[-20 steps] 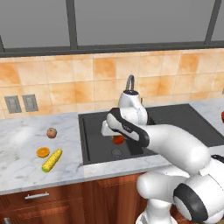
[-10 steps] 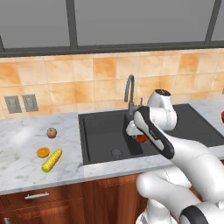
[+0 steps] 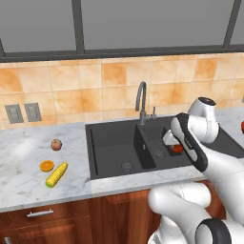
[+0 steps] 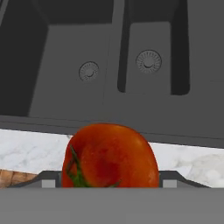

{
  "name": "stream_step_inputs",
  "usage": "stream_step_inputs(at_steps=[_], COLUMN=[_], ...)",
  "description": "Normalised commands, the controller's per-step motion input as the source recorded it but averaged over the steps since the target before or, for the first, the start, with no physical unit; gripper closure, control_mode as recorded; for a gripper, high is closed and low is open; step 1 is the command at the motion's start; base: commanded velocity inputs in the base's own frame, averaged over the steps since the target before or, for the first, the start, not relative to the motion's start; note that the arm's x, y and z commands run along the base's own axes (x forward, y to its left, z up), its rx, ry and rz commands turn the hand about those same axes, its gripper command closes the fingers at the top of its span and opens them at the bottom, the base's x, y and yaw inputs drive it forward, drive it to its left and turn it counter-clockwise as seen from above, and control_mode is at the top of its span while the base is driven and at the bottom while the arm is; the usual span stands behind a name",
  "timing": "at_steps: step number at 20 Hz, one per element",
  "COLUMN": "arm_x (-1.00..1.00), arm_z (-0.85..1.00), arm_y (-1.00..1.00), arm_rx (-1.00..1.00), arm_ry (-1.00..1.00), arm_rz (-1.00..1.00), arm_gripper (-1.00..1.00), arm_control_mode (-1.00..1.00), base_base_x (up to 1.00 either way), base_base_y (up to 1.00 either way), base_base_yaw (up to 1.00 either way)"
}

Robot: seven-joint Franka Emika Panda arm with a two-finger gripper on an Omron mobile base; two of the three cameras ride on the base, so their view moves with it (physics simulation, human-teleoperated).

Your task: There is a mixed pile of frozen fruits and vegetables on the counter. Locate all the frozen vegetables and place the items in a bowl on the counter. Take all the frozen fruits and defrost them in a running sink.

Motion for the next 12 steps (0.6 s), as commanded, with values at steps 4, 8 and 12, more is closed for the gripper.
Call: stream_step_inputs(at_steps=[4, 8, 12], arm_x=[0.18, 0.19, 0.15], arm_z=[0.15, 0.37, 0.21], arm_y=[-0.97, -0.75, -0.69], arm_rx=[0.00, 0.00, 0.00], arm_ry=[0.05, 0.14, 0.19], arm_rz=[-0.01, -0.01, 0.00], arm_gripper=[1.00, 1.00, 1.00], arm_control_mode=[-1.00, -1.00, -1.00], base_base_x=[0.00, 0.00, 0.00], base_base_y=[0.00, 0.00, 0.00], base_base_yaw=[0.00, 0.00, 0.00])
